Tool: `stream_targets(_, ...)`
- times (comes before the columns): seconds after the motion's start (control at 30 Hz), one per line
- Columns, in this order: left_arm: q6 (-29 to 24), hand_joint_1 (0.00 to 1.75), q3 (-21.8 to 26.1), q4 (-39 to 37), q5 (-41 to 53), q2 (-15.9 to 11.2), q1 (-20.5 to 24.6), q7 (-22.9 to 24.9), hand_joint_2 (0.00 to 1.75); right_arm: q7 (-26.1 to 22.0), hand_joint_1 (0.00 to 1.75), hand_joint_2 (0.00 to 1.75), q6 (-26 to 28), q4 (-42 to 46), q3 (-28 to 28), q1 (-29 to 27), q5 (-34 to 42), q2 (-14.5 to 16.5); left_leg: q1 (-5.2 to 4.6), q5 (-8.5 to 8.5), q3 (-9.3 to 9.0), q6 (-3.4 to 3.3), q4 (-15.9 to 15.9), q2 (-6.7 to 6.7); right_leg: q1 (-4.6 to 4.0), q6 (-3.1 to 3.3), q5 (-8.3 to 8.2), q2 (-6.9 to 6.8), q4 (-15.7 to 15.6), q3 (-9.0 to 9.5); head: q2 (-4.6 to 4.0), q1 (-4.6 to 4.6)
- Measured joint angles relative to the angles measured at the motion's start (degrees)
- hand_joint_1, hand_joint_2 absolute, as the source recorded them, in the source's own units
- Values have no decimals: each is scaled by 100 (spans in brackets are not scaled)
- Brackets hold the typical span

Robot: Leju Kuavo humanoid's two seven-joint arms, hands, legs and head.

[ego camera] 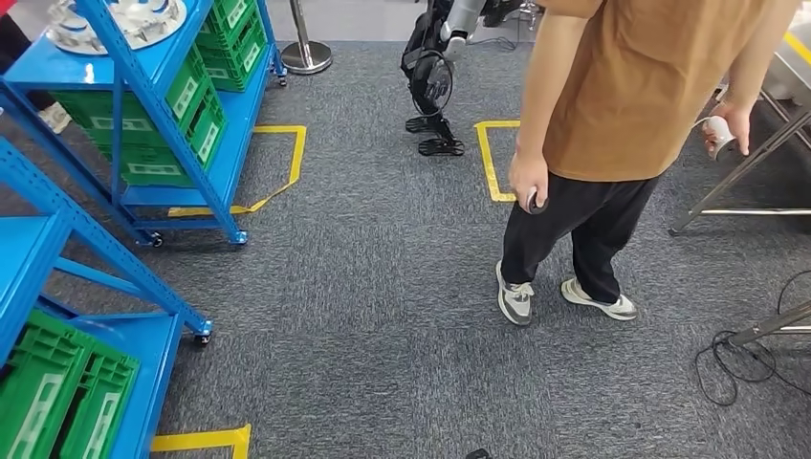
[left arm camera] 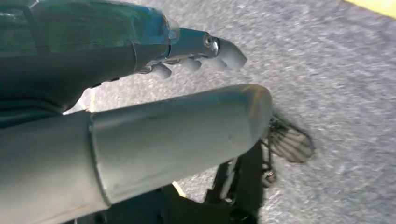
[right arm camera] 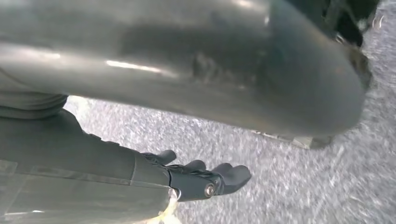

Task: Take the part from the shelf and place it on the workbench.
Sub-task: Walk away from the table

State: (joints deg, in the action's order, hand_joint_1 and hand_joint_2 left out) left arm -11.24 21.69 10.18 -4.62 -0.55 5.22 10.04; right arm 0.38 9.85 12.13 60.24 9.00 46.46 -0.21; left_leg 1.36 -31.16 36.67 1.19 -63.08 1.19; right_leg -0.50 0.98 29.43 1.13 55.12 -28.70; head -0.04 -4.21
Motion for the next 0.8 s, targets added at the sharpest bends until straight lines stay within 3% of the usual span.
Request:
stream_targets(0.03, 5, 0, -1, -2, 1, 4, 8, -1, 0, 2, 0, 44, -5, -2, 1, -12, 2, -2, -8, -182, 139, 11, -307, -125, -12, 16, -8, -75, -15, 4, 0, 31)
stream_targets(0.07, 9, 0, -1, -2, 1, 7, 16, -2, 0, 3, 0, 87, -9, -4, 2, -27, 3, -5, -4, -354, 292, 28, -657, -147, -21, 27, -9, -157, -14, 1, 0, 54)
stream_targets(0.13, 16, 0, -1, -4, 3, 6, 8, -3, 0, 6, 0, 175, -20, -6, 9, -44, 3, -2, 0, -460, 444, 60, -1067, -140, -30, 31, -1, -310, -5, -3, 0, 71)
stream_targets(0.17, 21, 0, -1, -6, 4, 5, 0, -3, 0, 6, 0, 175, -23, -4, 17, -42, 3, 2, 0, -359, 370, 69, -972, -157, -30, 24, 6, -372, 6, -4, 0, 80)
stream_targets(0.2, 25, 0, -1, -8, 6, 2, -5, -3, 0, 6, 0, 175, -26, -3, 26, -38, 3, 8, -1, -190, 197, 72, -685, -214, -28, 12, 18, -427, 23, -4, 0, 92)
stream_targets(0.27, 33, 0, -1, -10, 9, -9, 3, -7, 0, 6, 0, 175, -26, -2, 38, -24, 3, 20, -27, 60, -204, 42, 34, -494, -40, -38, 70, -531, 93, -7, 0, 112)
stream_targets(0.33, 40, 0, -1, -10, 10, -19, 12, -12, 0, 6, 0, 175, -28, -2, 42, -8, 4, 25, -72, 104, -372, -29, 360, -663, -58, -89, 116, -618, 153, -10, 0, 104)
stream_targets(0.4, 47, 0, -1, -12, 9, -23, 8, -13, 0, 6, 0, 175, -30, 0, 45, 3, 4, 26, -90, 124, -359, -101, 370, -558, -53, -126, 133, -692, 165, -3, 0, 93)
stream_targets(0.47, 53, 0, -1, -15, 9, -26, 13, -15, 0, 6, 0, 175, -32, 1, 49, 4, 3, 27, -73, 159, -341, -159, 384, -416, -22, -192, 268, -548, 295, -42, 0, 72)
stream_targets(0.5, 55, 0, -1, -16, 9, -26, 24, -17, 0, 6, 0, 175, -32, 0, 50, -1, 3, 27, -60, 178, -330, -188, 390, -338, -2, -228, 425, -412, 510, -123, 0, 55)
stream_targets(0.57, 57, 0, -1, -17, 10, -27, 43, -20, 0, 6, 0, 175, -31, -1, 50, -20, 4, 27, -56, 203, -302, -225, 389, -176, 36, -270, 823, -187, 1230, -408, 0, 14)
stream_targets(0.6, 57, 0, -1, -18, 10, -28, 45, -21, 0, 6, 0, 175, -31, -2, 51, -30, 4, 27, -58, 213, -291, -235, 388, -89, 44, -275, 954, -159, 1570, -549, 0, -3)
stream_targets(0.63, 57, 0, -1, -19, 10, -29, 41, -21, 0, 6, 0, 175, -32, -2, 51, -35, 4, 27, -61, 222, -285, -238, 387, 0, 47, -271, 985, -147, 1767, -632, 0, -23)
stream_targets(0.67, 58, 0, -1, -20, 10, -31, 35, -21, 0, 6, 0, 175, -32, -2, 52, -33, 3, 27, -63, 231, -283, -234, 387, 92, 48, -257, 891, -133, 1743, -624, 0, -43)
stream_targets(0.7, 58, 0, -1, -22, 10, -30, 30, -21, 0, 6, 0, 175, -32, -2, 54, -27, 3, 27, -64, 241, -285, -226, 387, 181, 47, -233, 699, -101, 1510, -528, 0, -58)
stream_targets(0.77, 60, 0, -2, -25, 12, -23, 31, -21, 0, 6, 0, 175, -31, -2, 55, -11, 4, 24, -62, 264, -284, -196, 384, 347, 45, -169, 273, 104, 747, -216, 0, -75)
stream_targets(0.8, 60, 0, -3, -25, 13, -20, 34, -21, 0, 6, 0, 175, -30, -2, 55, -7, 4, 22, -55, 279, -270, -171, 380, 419, 42, -140, 158, 213, 449, -98, 0, -74)
